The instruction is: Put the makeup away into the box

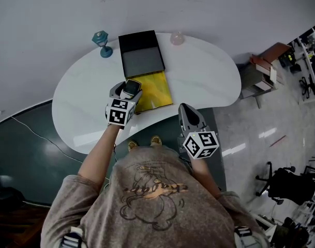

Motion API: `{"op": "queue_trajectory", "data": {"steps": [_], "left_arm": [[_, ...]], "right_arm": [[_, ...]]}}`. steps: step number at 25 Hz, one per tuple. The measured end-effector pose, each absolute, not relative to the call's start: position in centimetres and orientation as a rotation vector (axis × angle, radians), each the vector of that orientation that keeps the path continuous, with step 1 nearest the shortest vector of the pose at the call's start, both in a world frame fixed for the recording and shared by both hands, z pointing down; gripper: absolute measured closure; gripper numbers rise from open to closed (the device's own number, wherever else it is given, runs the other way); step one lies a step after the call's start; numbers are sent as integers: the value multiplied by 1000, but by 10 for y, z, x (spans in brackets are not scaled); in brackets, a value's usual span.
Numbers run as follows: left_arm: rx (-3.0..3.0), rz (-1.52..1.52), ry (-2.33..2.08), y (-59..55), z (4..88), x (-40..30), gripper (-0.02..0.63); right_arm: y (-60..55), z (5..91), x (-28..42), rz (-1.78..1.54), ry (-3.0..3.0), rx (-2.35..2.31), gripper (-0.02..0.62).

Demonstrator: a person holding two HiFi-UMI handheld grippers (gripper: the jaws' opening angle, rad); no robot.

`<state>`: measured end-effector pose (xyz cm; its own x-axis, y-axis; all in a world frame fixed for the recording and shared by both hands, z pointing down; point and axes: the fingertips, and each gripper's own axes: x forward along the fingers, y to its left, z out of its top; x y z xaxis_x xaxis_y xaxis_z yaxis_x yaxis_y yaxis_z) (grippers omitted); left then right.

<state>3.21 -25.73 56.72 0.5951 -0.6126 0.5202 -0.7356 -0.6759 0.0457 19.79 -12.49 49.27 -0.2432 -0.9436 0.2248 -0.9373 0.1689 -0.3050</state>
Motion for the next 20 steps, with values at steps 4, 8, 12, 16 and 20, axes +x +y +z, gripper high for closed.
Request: {"op": "queue_trajectory", "data": {"steps": [4, 8, 12, 16, 20], "left_arm": [[2599, 714, -1067, -264, 569, 56, 262], [2623, 759, -1020, -274, 581, 76, 262], [2643, 810, -955, -280, 591, 96, 262], [2633, 875, -888, -283, 609, 107, 262], [2624, 922, -838, -281, 624, 117, 262]], "right_arm": [[-117, 492, 209, -603, 2359, -1953, 591], [-110, 493, 220, -609, 2329, -1984, 591], [-103, 494, 229, -617, 2299, -2013, 591], [-99, 496, 233, -619, 2277, -2038, 591], [-94, 498, 239, -622, 2253, -2064, 591]]}}
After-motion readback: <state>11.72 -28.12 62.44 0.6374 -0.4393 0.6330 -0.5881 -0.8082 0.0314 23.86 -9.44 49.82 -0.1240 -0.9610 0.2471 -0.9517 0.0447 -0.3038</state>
